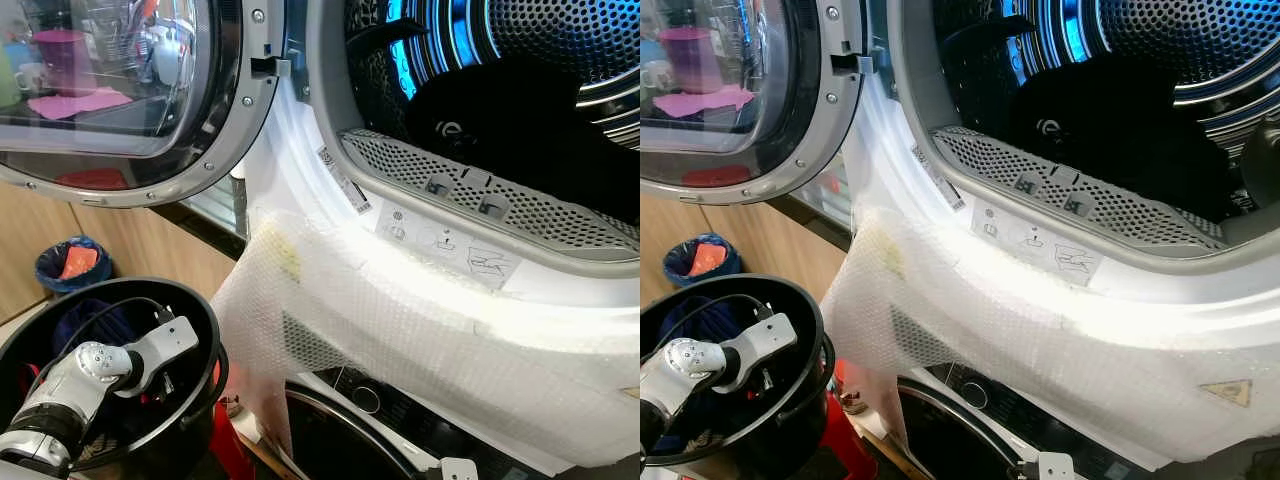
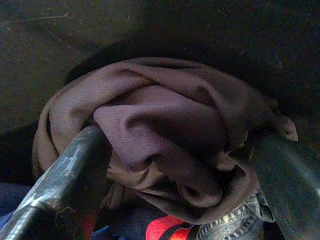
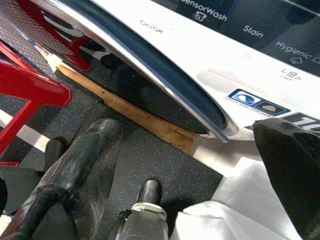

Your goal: Clothes washing

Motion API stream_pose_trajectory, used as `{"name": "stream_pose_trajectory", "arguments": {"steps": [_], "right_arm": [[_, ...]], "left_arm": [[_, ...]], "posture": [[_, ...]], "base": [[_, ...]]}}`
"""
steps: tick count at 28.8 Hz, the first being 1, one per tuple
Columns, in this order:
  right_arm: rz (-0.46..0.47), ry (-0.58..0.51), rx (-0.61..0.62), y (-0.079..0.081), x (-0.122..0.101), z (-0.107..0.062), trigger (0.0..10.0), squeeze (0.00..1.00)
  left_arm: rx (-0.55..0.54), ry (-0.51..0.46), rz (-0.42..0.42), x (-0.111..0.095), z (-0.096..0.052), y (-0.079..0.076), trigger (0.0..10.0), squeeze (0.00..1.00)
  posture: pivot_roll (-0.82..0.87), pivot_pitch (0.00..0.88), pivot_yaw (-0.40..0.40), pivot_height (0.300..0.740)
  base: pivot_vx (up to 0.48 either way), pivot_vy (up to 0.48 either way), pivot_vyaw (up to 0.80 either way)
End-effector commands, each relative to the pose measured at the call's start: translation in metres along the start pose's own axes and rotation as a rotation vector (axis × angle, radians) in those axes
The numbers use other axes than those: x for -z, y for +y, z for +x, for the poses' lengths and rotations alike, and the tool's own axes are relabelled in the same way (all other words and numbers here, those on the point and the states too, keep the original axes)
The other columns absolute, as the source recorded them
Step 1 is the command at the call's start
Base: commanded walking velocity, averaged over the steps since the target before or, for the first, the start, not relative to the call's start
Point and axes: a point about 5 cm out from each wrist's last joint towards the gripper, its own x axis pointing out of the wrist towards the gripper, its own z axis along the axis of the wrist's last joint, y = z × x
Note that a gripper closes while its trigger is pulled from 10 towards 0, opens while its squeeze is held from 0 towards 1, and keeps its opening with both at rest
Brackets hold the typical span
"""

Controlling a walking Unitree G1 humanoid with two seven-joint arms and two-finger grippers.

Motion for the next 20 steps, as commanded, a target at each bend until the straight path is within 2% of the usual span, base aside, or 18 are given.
{"name": "stream_pose_trajectory", "arguments": {"steps": [1,6,7,8,9,20], "right_arm": [[0.001,0.011,0.019,-0.0047,0.0035,-0.0011,10.0,0.0],[-0.008,0.008,0.024,-0.005,0.0018,-0.0007,10.0,0.0],[-0.011,0.006,0.025,-0.0047,0.001,-0.0005,10.0,0.0],[-0.013,0.005,0.025,-0.0047,0.0007,-0.0004,10.0,0.0],[-0.014,0.005,0.025,-0.0046,0.0005,-0.0004,10.0,0.0],[-0.023,0.014,0.034,-0.0065,0.0009,-0.0004,10.0,0.0]], "left_arm": [[0.006,-0.025,-0.017,-0.0022,-0.0001,0.0008,10.0,0.0],[0.014,-0.038,-0.028,-0.0033,0.0003,0.0003,10.0,0.0],[0.016,-0.041,-0.032,-0.0034,0.0004,0.0,8.9,0.0],[0.018,-0.043,-0.034,-0.0036,0.0005,-0.0002,3.3,0.0],[0.02,-0.044,-0.034,-0.0037,0.0006,-0.0003,0.0,0.0],[0.056,-0.073,-0.036,-0.0088,0.0013,-0.0019,0.0,0.0]], "posture": [[0.2,0.055,-0.144,0.74],[0.21,0.051,-0.144,0.74],[0.21,0.051,-0.144,0.74],[0.21,0.051,-0.144,0.74],[0.21,0.051,-0.144,0.74],[0.2,0.048,-0.141,0.74]], "base": [[0.0,0.0,0.0],[0.0,0.0,0.0],[0.0,0.0,0.0],[0.0,0.0,0.0],[0.0,0.0,0.0],[0.0,0.0,0.0]]}}
